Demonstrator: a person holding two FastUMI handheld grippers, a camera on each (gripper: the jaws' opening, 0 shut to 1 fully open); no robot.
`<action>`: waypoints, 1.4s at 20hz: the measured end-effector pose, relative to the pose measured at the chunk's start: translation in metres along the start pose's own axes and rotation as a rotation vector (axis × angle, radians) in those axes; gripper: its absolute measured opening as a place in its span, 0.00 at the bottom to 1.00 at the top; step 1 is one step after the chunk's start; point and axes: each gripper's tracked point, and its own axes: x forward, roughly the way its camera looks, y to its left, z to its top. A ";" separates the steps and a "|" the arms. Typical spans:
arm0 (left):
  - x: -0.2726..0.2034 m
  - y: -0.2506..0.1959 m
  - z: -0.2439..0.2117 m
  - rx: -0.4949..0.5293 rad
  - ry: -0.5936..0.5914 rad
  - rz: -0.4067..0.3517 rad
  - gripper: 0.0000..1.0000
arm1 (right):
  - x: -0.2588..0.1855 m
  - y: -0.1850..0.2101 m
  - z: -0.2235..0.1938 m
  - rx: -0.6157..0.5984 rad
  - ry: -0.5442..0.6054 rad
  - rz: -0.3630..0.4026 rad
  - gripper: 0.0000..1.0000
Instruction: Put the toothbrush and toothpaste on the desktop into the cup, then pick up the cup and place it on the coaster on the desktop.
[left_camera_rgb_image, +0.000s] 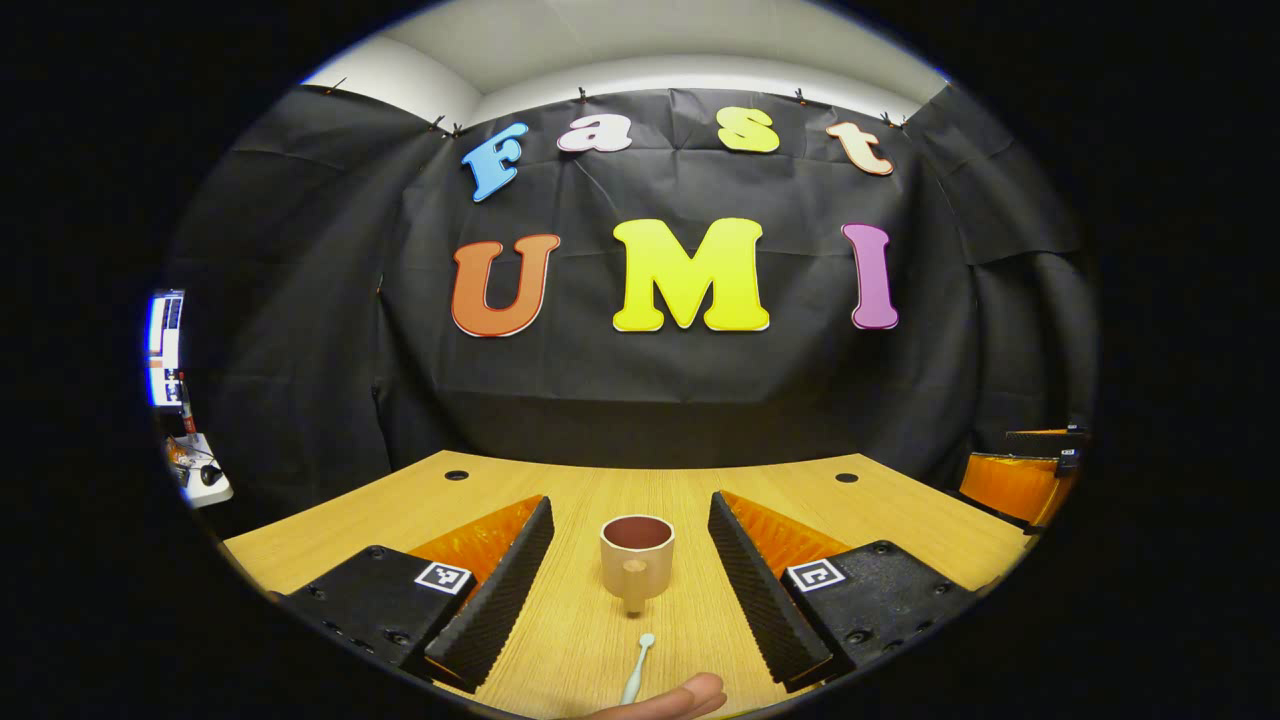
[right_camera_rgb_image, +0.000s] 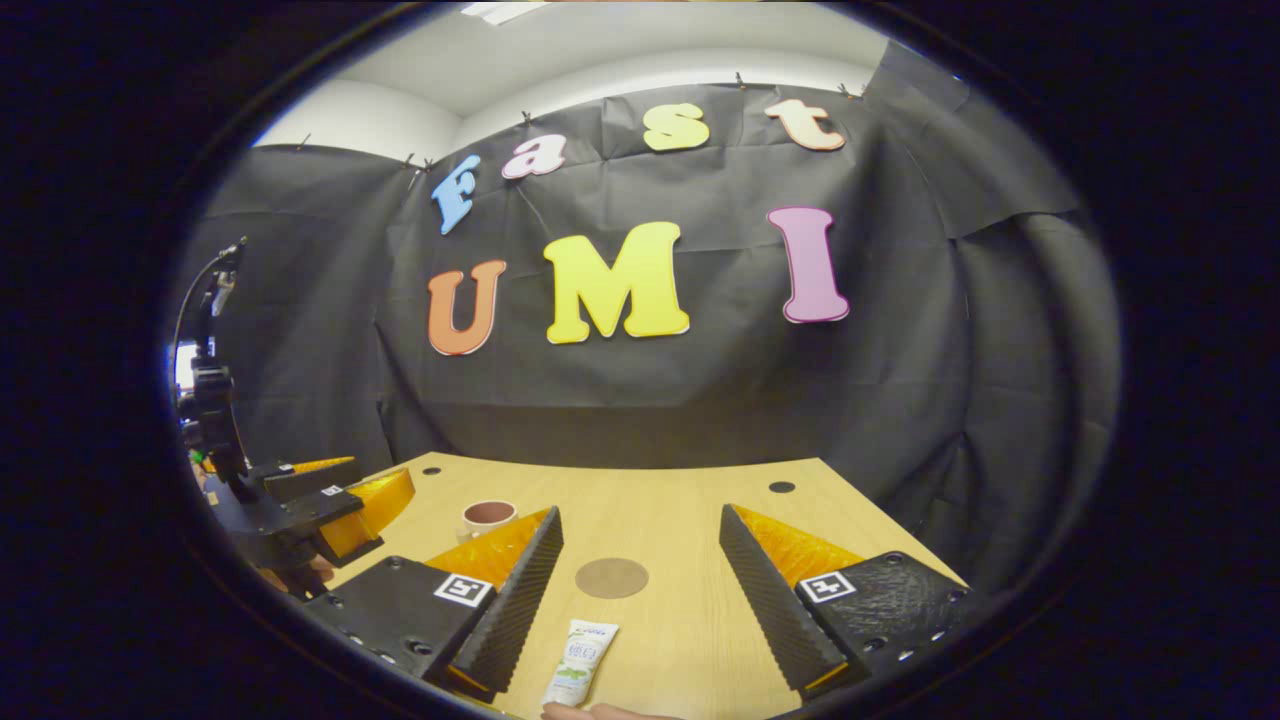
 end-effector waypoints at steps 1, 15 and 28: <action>0.000 0.002 -0.001 0.001 0.003 0.004 0.98 | 0.001 0.002 -0.002 0.005 0.005 0.008 0.95; 0.003 0.003 -0.037 -0.091 0.089 -0.065 0.99 | 0.004 -0.028 -0.027 0.029 0.011 -0.012 0.95; -0.024 -0.012 -0.173 -0.042 0.595 -0.155 0.93 | 0.016 -0.009 -0.105 0.009 0.180 0.022 0.96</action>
